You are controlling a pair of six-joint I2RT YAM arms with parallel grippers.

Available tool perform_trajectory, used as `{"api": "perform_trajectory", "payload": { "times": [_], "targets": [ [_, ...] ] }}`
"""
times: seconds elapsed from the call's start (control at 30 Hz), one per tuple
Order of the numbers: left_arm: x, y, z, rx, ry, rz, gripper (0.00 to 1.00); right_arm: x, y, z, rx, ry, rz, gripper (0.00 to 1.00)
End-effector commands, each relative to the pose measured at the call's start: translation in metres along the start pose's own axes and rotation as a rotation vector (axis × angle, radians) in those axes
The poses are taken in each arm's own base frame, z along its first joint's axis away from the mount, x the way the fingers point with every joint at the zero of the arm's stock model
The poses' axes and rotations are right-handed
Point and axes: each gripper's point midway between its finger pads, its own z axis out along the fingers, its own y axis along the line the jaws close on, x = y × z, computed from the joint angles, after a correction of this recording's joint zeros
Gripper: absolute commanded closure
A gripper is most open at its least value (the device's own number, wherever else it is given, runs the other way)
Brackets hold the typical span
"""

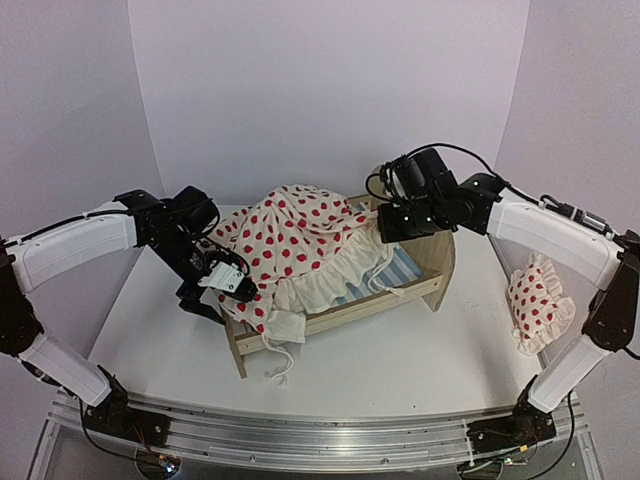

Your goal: Set up the pet bed

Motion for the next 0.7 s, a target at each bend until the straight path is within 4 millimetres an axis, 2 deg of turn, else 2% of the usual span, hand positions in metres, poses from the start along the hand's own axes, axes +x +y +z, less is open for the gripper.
{"api": "perform_trajectory", "payload": {
  "times": [0.0,0.03,0.1,0.17,0.23,0.37,0.47,0.57,0.67],
  "targets": [
    [0.013,0.077,-0.01,-0.398,0.098,0.075,0.26,-0.032,-0.008,-0.028,0.016,-0.093,0.008,1.0],
    [0.012,0.089,-0.015,-0.454,0.1,0.078,0.31,-0.034,-0.009,-0.032,0.016,-0.102,0.008,1.0],
    [0.008,0.097,-0.022,-0.488,0.089,0.069,0.41,-0.039,-0.011,-0.04,0.019,-0.119,0.008,1.0],
    [-0.002,0.095,-0.029,-0.469,0.05,0.061,0.47,-0.041,-0.013,-0.045,0.021,-0.131,0.012,1.0],
    [-0.011,0.086,-0.033,-0.425,0.012,0.057,0.48,-0.042,-0.015,-0.049,0.022,-0.137,0.014,1.0],
    [-0.024,0.069,-0.033,-0.357,-0.061,0.075,0.43,-0.042,-0.014,-0.051,0.016,-0.137,0.021,1.0],
    [-0.05,0.061,-0.033,-0.312,-0.158,0.081,0.39,-0.043,-0.01,-0.048,-0.003,-0.131,0.025,1.0],
    [-0.064,0.05,-0.013,-0.252,-0.148,0.074,0.35,-0.043,-0.008,-0.047,-0.006,-0.128,0.025,1.0],
    [-0.056,0.042,0.012,-0.212,-0.103,0.071,0.27,-0.04,-0.009,-0.045,-0.002,-0.122,0.026,1.0]
  ]
}}
